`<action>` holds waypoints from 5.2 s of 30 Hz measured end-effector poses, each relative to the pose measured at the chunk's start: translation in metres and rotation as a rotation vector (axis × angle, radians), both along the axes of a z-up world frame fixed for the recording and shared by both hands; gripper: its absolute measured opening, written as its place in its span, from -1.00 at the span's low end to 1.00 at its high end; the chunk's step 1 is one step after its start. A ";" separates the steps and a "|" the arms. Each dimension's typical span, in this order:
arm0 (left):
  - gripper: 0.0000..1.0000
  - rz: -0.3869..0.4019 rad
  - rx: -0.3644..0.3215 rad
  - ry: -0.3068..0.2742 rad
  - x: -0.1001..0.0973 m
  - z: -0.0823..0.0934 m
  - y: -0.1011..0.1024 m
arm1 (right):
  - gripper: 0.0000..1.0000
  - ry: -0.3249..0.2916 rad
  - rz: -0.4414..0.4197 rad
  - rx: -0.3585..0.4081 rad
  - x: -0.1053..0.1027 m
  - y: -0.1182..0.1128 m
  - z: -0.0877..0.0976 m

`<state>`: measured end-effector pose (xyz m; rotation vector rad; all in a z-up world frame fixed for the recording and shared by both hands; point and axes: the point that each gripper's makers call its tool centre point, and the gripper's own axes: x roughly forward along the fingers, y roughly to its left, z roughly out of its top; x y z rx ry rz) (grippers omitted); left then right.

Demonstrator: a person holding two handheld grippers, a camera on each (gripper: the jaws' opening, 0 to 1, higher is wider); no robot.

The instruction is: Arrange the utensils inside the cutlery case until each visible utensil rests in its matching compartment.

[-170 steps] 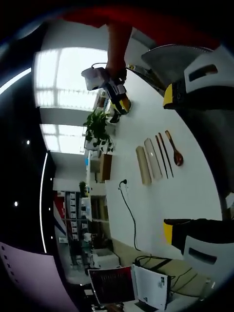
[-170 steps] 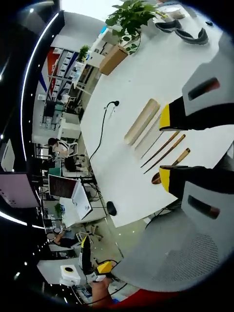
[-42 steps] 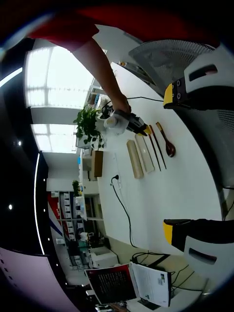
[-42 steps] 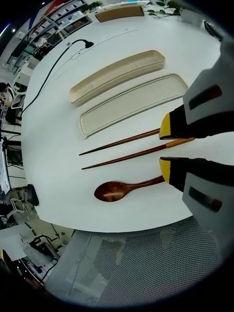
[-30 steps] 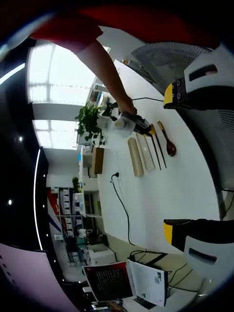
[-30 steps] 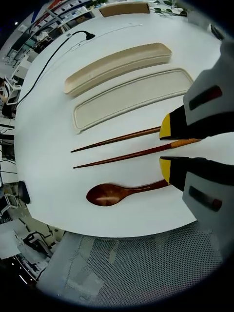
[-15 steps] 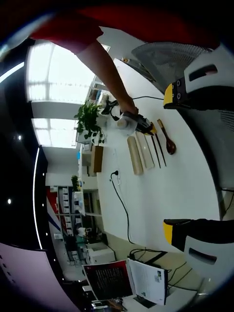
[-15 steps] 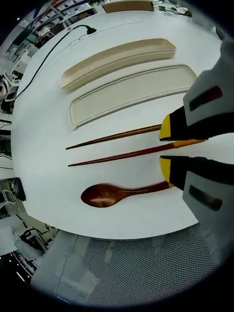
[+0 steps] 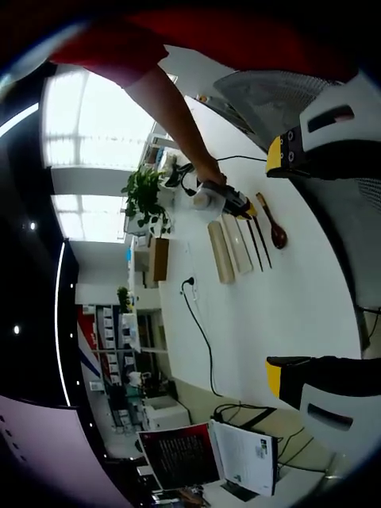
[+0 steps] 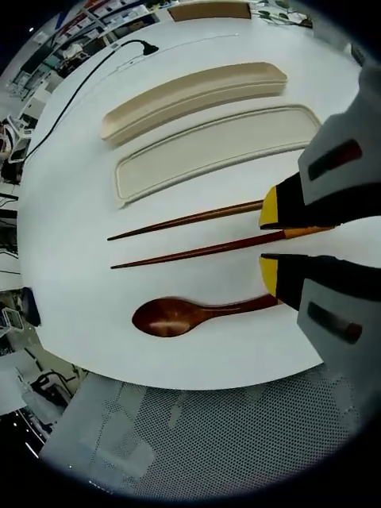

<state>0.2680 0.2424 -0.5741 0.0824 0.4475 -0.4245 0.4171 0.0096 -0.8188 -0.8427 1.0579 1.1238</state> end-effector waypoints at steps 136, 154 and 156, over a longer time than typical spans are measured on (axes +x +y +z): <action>0.86 -0.169 -0.089 -0.031 0.006 0.014 -0.055 | -0.99 -0.041 0.132 -0.048 0.044 -0.013 0.127; 0.84 -0.113 -0.101 -0.014 0.011 0.010 -0.042 | -0.99 -0.052 0.119 -0.067 0.098 -0.025 0.126; 0.84 -0.110 -0.093 -0.016 0.011 0.010 -0.042 | -0.99 -0.054 0.121 -0.066 0.102 -0.026 0.128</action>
